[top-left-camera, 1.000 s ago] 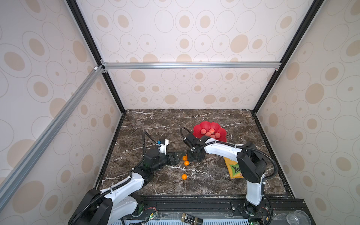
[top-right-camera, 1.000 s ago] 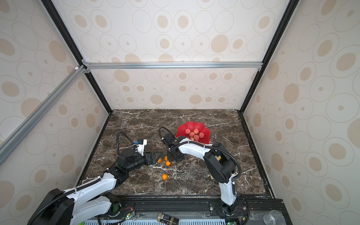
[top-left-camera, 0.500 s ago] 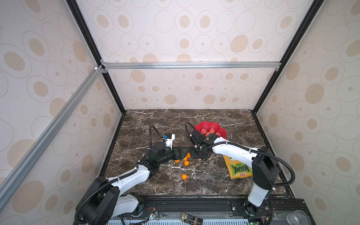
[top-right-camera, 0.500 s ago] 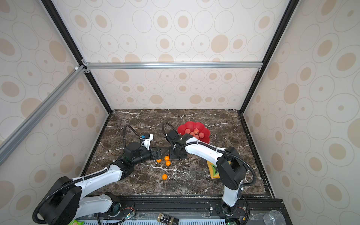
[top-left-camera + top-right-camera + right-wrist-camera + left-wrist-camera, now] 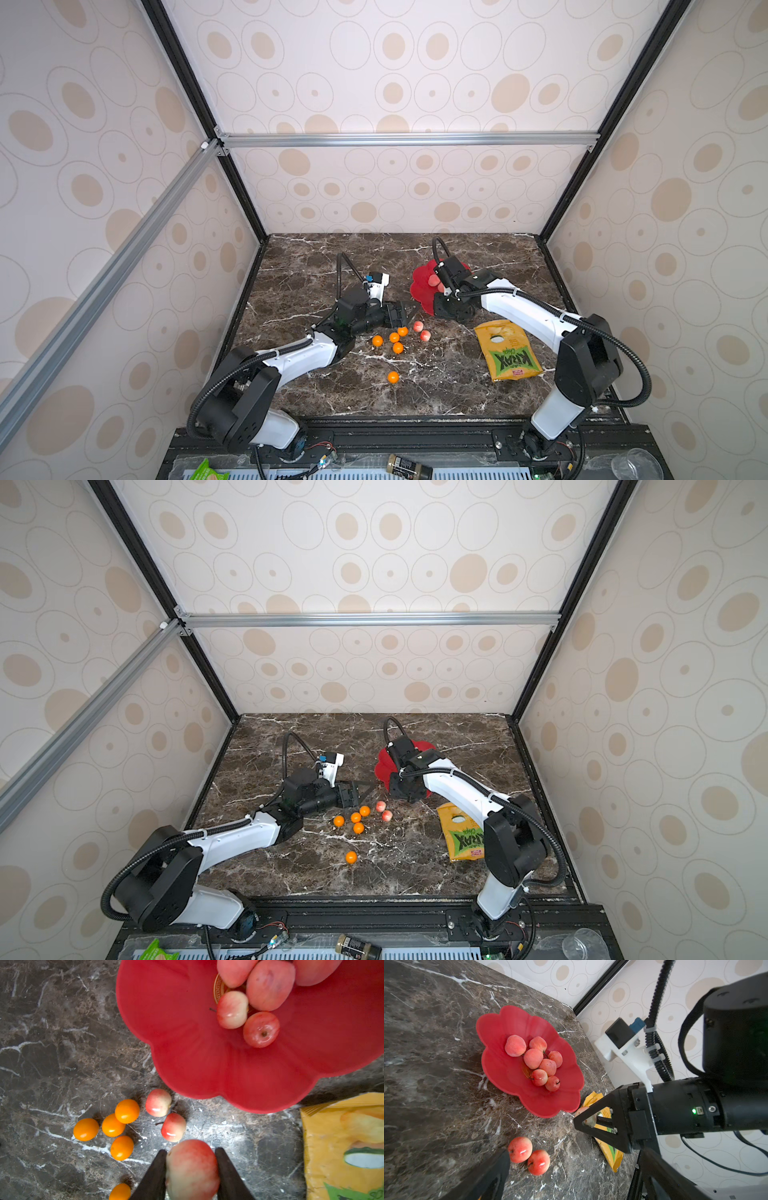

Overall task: Arrange fruit in a fruit bowl
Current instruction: Pick up the fruit from the center of the table, then place the fruit in the fruit bowl.

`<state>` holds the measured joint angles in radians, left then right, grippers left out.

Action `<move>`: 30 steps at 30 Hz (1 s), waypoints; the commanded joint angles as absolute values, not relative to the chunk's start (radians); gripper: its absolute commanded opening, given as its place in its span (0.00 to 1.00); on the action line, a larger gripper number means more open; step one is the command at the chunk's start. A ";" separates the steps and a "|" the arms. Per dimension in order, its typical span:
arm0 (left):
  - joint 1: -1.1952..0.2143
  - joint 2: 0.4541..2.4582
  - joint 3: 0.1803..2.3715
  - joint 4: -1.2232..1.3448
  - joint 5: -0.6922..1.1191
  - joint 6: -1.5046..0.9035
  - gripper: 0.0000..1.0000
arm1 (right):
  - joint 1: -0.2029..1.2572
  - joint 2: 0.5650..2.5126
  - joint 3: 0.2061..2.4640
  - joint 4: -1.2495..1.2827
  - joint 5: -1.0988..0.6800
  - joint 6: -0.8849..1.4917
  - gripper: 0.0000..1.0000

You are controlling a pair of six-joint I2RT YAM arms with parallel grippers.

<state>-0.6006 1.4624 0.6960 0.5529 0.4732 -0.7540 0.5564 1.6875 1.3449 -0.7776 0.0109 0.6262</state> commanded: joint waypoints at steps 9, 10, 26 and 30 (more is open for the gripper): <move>-0.632 1.659 0.914 0.532 0.476 -0.660 0.99 | 0.397 1.787 1.383 -0.799 0.000 0.508 0.37; -0.638 1.677 0.934 0.526 0.476 -0.654 0.99 | 0.383 1.802 1.393 -0.798 -0.004 0.498 0.37; -0.685 1.851 1.117 0.474 0.463 -0.629 0.99 | 0.286 2.006 1.585 -0.829 -0.015 0.432 0.37; -0.689 1.859 1.126 0.466 0.463 -0.625 0.99 | 0.285 2.036 1.613 -0.838 -0.001 0.424 0.37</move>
<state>-0.6758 1.8549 1.0843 0.4778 0.4625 -0.6556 0.2893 2.0132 1.5799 -0.7979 -0.0105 0.4416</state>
